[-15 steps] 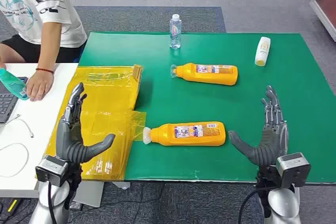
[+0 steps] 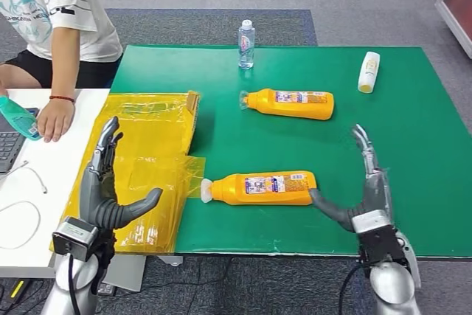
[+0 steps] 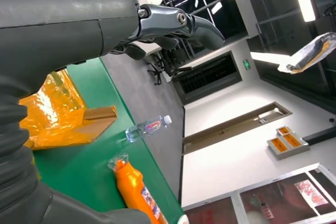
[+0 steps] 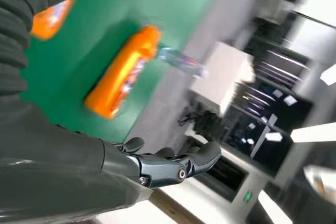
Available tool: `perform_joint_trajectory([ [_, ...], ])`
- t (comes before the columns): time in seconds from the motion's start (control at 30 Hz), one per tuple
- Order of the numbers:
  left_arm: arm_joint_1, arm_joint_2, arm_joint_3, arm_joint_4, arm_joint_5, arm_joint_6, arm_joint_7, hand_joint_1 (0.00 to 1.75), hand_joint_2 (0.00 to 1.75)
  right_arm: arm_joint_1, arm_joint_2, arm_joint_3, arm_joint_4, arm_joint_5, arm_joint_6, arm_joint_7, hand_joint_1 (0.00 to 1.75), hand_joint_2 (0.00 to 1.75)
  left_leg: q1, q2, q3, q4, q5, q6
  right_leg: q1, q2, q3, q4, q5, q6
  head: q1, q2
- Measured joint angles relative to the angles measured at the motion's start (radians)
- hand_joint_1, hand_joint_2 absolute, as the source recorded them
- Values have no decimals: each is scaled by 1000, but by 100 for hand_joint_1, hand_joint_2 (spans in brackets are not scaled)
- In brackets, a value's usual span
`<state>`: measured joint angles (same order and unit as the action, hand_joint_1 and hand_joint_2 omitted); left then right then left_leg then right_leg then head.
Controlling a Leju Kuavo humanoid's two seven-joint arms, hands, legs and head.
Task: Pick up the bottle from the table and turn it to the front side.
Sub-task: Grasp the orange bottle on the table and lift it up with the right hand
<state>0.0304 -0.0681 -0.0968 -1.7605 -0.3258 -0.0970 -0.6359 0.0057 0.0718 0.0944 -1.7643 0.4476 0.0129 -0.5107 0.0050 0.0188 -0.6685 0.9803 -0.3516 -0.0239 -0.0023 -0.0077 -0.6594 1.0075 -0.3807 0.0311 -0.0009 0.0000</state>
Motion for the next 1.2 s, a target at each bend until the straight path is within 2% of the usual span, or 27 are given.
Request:
perform_joint_trajectory([
  [0.07, -1, 1, 0, 5, 0, -1, 0, 0, 175, -18, -47, 34, 32, 161, -17, 34, 0, 175, 0, 0, 0, 0, 0, 0, 0, 0, 0, 0, 0, 0, 0, 0],
  [0.37, -20, 9, -7, 37, 16, -36, -17, 0, 175, -139, -187, 183, 175, 322, 4, 92, 0, 175, 0, 0, 0, 0, 1, 1, 0, 0, 0, 0, 1, 0, 0, 0],
  [0.53, -43, 22, -24, 78, 39, -90, -17, 0, 175, -225, -231, 278, 276, 379, 24, 129, 0, 175, 0, 0, 0, 0, 2, 1, 0, 0, 0, 0, 1, 1, 0, 0],
  [0.67, -54, 32, -36, 110, 45, -113, -15, 0, 175, -277, -247, 335, 344, 385, 25, 139, 0, 175, 0, 0, 0, 0, 2, 1, 0, 0, 0, 0, 1, 1, 0, 0],
  [0.77, -67, 52, -53, 139, 71, -182, -4, 0, 175, -312, -256, 377, 386, 382, 29, 146, 0, 175, 0, 0, 0, 0, 2, 1, 0, 0, 0, 0, 1, 1, 0, 0],
  [0.83, -84, 84, -75, 179, 89, -253, -4, 0, 175, -345, -262, 410, 419, 370, 35, 147, 0, 175, 0, 0, 0, 0, 3, 1, 0, 0, 0, 0, 2, 0, 0, 0],
  [0.97, -111, 189, -134, 253, 130, -379, -46, 0, 175, -420, -267, 474, 485, 329, 53, 137, 0, 175, 1, 0, 0, 0, 4, -1, 1, 0, -1, 1, 3, -2, 0, 0],
  [1.1, -115, 306, -198, 254, 207, -425, -61, 0, 175, -474, -275, 525, 527, 294, 63, 138, 0, 175, 1, 0, 0, 0, 4, -1, 1, 0, -1, 1, 3, -2, 0, 0],
  [1.2, -115, 367, -232, 237, 230, -440, -65, 0, 175, -495, -280, 550, 543, 280, 69, 143, 0, 175, 1, 0, 0, 0, 4, -1, 1, 0, -1, 1, 3, -2, 0, 0],
])
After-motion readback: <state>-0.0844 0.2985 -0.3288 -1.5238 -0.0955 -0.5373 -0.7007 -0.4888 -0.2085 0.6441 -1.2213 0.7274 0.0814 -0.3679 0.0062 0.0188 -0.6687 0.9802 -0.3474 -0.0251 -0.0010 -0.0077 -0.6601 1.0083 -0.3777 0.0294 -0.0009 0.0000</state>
